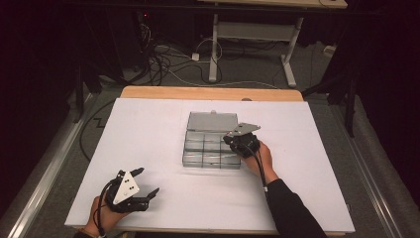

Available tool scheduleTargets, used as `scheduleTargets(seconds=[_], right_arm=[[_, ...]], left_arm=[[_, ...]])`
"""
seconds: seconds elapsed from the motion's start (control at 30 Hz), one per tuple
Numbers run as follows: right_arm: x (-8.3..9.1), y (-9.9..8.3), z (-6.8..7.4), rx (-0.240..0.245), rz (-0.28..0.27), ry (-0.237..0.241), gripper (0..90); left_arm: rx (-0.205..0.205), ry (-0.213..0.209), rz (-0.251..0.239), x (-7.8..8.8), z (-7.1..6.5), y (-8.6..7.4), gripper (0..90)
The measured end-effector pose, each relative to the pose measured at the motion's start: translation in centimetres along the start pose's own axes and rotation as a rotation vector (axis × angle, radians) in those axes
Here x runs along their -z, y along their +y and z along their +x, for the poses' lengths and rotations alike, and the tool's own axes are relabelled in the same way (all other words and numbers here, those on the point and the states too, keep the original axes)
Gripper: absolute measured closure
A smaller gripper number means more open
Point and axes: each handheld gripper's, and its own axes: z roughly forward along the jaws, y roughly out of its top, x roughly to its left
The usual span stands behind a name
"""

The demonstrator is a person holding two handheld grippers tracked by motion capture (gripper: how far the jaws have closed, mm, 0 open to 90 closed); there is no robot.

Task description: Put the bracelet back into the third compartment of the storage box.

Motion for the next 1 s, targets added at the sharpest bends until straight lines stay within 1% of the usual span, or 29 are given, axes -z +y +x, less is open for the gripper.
scheduleTargets(seconds=[0.17, 0.3, 0.37, 0.7, 0.9, 1.0], right_arm=[[0.04, 0.04, 0.04, -0.013, 0.008, 0.015, 89.8], [0.16, 0.13, 0.34, -0.003, 0.018, 0.032, 89.5], [0.13, 0.19, 0.44, 0.010, 0.022, 0.030, 89.5], [0.14, 0.35, 0.75, 0.024, 0.050, 0.028, 89.5], [0.11, 0.39, 0.57, 0.019, 0.058, 0.014, 89.4], [0.13, 0.35, 0.51, 0.012, 0.062, 0.018, 89.4]], left_arm=[[0.002, 0.002, -0.005, 0.05, 0.02, 0.01, 18.4], [0.000, 0.001, -0.001, 0.03, -0.01, 0.00, 18.4], [-0.001, 0.001, -0.002, 0.06, -0.02, 0.02, 18.4], [0.001, 0.001, -0.002, 0.06, 0.00, -0.01, 18.4], [-0.002, 0.001, 0.003, 0.02, 0.00, -0.02, 18.4], [-0.002, 0.001, 0.003, 0.03, 0.02, -0.02, 18.4]])
